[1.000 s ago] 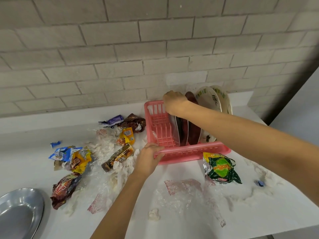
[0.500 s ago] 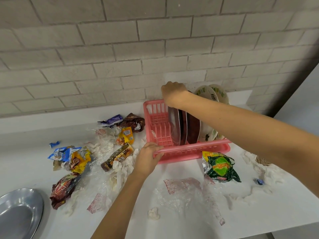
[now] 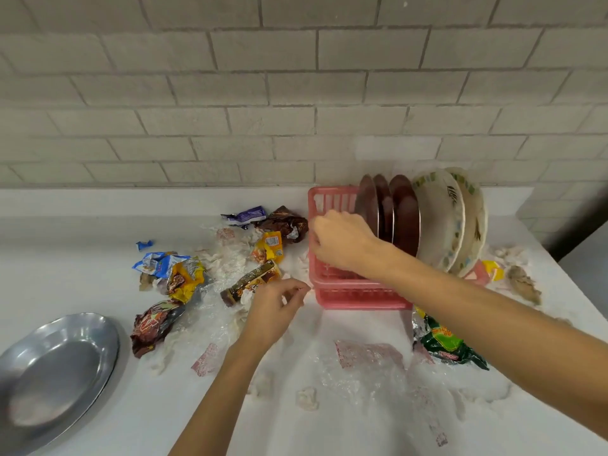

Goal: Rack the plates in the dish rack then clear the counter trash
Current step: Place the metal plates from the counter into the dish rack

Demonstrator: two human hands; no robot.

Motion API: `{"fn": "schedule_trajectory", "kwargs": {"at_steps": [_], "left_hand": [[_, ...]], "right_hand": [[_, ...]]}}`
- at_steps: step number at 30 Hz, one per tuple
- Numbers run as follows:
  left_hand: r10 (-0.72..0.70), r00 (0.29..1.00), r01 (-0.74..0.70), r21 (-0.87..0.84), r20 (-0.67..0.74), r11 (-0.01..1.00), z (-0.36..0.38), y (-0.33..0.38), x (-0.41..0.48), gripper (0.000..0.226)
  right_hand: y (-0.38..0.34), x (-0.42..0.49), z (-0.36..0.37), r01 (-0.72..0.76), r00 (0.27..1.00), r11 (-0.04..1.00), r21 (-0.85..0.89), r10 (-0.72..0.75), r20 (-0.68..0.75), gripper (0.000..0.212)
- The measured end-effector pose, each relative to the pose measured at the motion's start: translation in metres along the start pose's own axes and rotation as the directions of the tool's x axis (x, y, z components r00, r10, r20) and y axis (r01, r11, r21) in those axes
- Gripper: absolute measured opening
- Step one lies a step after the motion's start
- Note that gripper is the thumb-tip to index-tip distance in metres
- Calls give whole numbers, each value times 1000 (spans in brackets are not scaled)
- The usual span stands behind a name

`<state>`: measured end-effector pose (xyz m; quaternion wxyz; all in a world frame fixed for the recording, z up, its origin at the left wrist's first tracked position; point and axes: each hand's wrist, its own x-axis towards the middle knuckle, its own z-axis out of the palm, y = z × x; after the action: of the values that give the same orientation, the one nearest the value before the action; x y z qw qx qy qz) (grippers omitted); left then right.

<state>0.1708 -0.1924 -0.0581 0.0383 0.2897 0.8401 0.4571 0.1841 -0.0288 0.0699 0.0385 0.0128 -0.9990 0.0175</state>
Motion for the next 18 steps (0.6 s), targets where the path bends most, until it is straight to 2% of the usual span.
{"fn": "schedule_trajectory", "kwargs": {"at_steps": [6,8,13,18], "left_hand": [[-186,970,175,-82,-157,981,-55,-17,-53,14],[-217,952,206,-73,-215,976,-74,-24,-76,13],[-324,865,367,44,-384,929,-125,-58,-143,13],[-372,766,554,243,-524,797,-178,-110,-208,12]], "right_hand": [[-48,-22,58,268,958,940,210,-283,48,10],[-67,-23,76,343,927,907,246,-369,70,20],[-127,-23,108,464,853,810,359,-518,67,32],[-184,-27,126,555,768,719,418,-636,75,31]]}}
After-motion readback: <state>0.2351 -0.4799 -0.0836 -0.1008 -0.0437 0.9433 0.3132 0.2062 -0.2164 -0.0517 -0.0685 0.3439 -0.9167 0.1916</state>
